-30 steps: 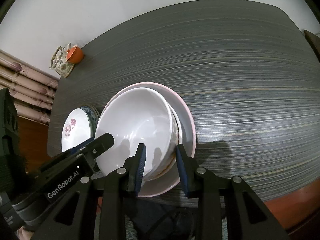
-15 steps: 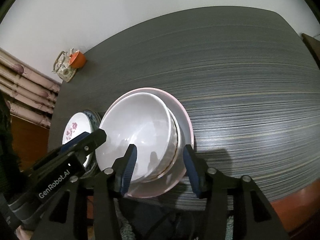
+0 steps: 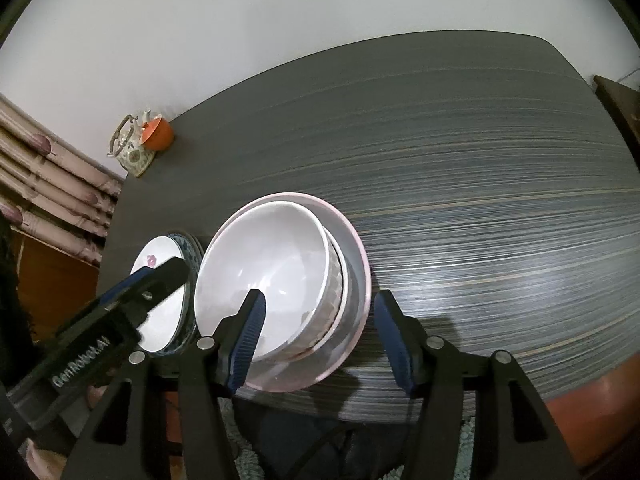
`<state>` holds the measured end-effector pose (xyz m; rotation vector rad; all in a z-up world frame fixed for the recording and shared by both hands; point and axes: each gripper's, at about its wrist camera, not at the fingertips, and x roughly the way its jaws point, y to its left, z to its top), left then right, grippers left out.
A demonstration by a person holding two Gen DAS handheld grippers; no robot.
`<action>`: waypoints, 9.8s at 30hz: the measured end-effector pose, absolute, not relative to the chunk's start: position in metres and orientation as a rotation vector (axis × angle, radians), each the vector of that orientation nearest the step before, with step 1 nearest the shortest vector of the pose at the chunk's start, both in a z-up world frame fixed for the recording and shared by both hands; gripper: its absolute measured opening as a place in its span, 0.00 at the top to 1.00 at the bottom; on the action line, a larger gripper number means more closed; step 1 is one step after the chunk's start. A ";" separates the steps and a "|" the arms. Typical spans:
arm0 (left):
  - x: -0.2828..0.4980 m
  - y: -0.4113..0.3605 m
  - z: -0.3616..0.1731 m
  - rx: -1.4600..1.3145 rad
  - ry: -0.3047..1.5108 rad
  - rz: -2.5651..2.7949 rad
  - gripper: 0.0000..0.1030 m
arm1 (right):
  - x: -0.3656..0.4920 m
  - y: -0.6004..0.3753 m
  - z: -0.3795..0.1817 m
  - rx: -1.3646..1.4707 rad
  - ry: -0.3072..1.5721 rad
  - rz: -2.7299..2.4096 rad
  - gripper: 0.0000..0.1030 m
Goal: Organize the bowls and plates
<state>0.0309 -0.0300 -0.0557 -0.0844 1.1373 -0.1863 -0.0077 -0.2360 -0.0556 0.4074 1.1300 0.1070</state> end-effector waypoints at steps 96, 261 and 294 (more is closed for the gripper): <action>0.063 -0.046 -0.145 -0.187 1.410 -0.164 0.94 | 0.019 -0.241 -0.109 0.439 1.319 0.029 0.85; -0.037 0.117 -0.040 -0.165 1.059 0.185 0.31 | -0.038 -0.055 -0.052 0.021 1.039 0.355 0.00; -0.037 0.100 -0.051 -0.118 1.069 0.131 0.25 | -0.048 -0.061 -0.067 0.025 1.066 0.344 0.00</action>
